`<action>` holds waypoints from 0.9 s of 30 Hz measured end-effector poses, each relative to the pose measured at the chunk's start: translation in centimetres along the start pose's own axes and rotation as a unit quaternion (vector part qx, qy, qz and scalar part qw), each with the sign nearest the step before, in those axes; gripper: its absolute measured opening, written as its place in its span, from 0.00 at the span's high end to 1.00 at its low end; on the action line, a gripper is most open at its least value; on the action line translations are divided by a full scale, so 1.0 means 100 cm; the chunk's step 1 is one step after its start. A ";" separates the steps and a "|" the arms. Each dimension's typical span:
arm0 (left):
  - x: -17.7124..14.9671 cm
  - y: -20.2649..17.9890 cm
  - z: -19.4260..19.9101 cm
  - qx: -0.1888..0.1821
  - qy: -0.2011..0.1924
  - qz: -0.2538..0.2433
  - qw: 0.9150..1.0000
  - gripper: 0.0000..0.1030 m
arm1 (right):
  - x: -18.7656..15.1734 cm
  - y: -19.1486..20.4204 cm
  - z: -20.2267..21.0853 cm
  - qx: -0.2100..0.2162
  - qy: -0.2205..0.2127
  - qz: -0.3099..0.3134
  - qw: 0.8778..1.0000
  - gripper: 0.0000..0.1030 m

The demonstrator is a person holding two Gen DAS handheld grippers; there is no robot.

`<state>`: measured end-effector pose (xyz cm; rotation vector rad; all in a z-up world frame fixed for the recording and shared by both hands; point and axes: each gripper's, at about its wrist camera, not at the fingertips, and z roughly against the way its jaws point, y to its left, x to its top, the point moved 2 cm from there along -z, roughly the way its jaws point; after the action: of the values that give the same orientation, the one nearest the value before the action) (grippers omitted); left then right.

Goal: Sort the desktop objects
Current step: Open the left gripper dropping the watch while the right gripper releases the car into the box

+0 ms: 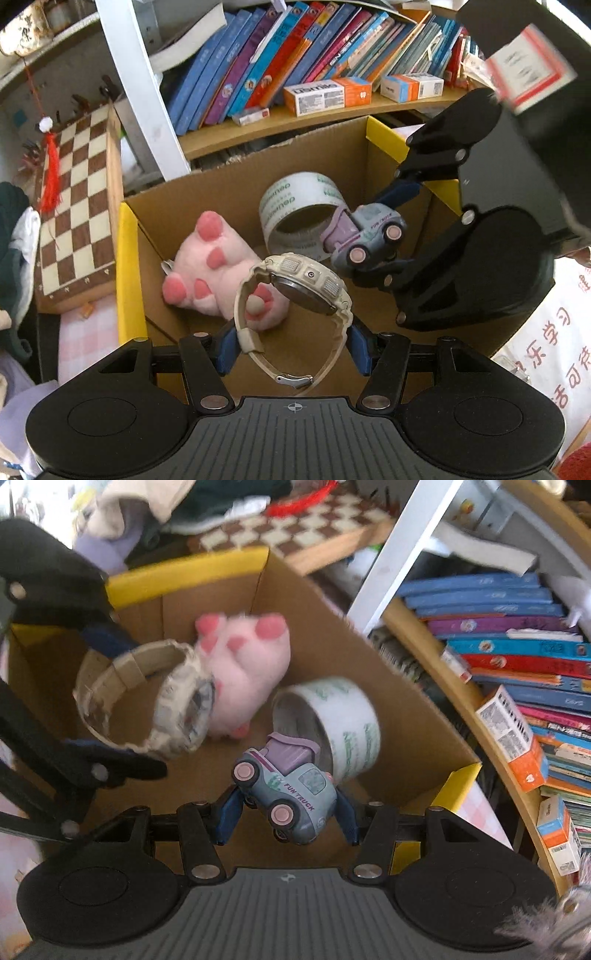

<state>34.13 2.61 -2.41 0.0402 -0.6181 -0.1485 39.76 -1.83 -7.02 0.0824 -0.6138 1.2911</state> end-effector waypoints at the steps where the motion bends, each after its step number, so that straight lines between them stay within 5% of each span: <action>1: -0.001 0.002 -0.001 -0.004 0.005 0.008 1.000 0.43 | 0.000 0.000 -0.004 0.001 0.008 0.007 1.000 0.50; 17: 0.000 0.006 -0.012 -0.005 0.026 0.011 1.000 0.37 | 0.004 0.002 -0.014 -0.005 0.022 0.016 1.000 0.50; 27: 0.001 0.005 -0.001 0.002 -0.007 0.001 1.000 0.29 | 0.003 0.002 -0.002 -0.010 0.003 -0.003 1.000 0.31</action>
<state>34.35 3.11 -2.42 0.0427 -0.6325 -0.1463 39.72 -1.38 -7.12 0.0634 -0.6223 1.2794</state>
